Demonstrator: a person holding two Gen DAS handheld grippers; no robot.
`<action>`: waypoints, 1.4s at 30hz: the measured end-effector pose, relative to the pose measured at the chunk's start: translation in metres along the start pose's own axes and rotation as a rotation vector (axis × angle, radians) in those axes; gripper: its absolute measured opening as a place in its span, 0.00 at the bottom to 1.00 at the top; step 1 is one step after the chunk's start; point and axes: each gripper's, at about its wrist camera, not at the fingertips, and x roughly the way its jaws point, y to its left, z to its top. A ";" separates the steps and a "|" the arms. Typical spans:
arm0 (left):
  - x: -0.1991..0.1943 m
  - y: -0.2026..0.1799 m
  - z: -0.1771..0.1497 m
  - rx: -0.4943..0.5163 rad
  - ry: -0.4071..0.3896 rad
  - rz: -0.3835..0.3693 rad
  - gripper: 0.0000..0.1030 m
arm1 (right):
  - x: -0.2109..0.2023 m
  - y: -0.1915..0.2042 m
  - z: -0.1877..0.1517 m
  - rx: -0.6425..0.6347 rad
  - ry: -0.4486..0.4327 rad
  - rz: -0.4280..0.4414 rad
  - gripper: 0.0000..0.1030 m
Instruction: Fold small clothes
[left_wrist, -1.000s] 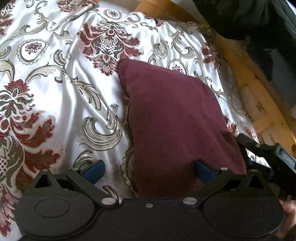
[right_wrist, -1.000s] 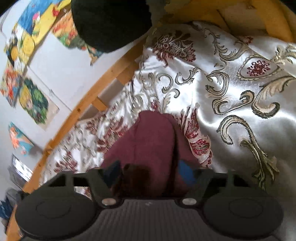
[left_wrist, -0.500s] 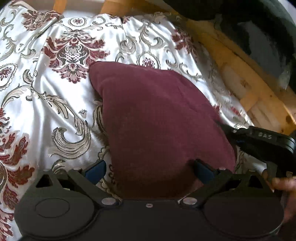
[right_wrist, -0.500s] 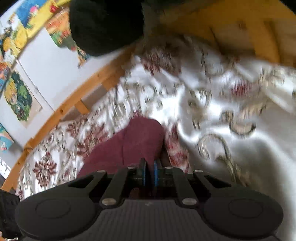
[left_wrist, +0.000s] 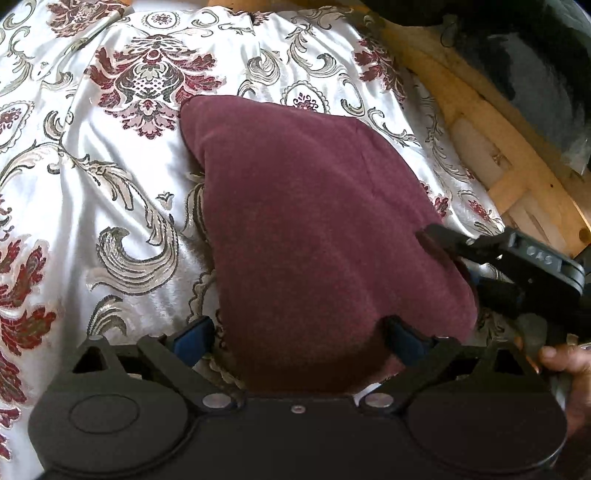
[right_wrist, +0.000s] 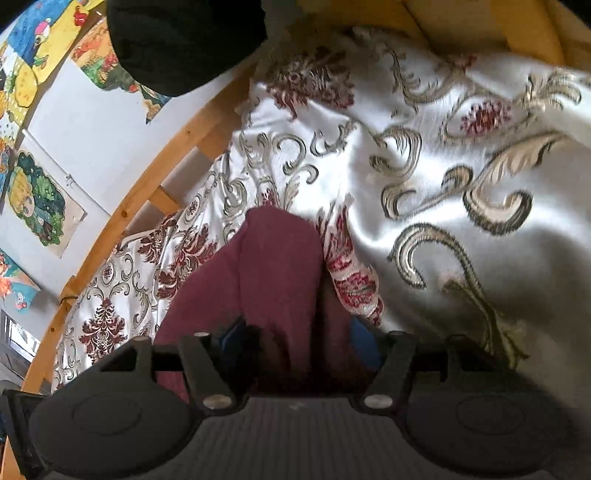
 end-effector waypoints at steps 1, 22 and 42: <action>0.000 0.000 0.000 0.000 0.001 0.001 0.96 | 0.001 -0.001 -0.001 0.005 0.005 0.003 0.49; -0.021 -0.001 0.015 0.001 -0.003 -0.016 0.46 | -0.011 0.028 -0.001 -0.082 -0.068 0.078 0.18; -0.130 0.027 0.013 0.236 -0.255 0.204 0.43 | 0.007 0.170 -0.024 -0.434 -0.107 0.171 0.17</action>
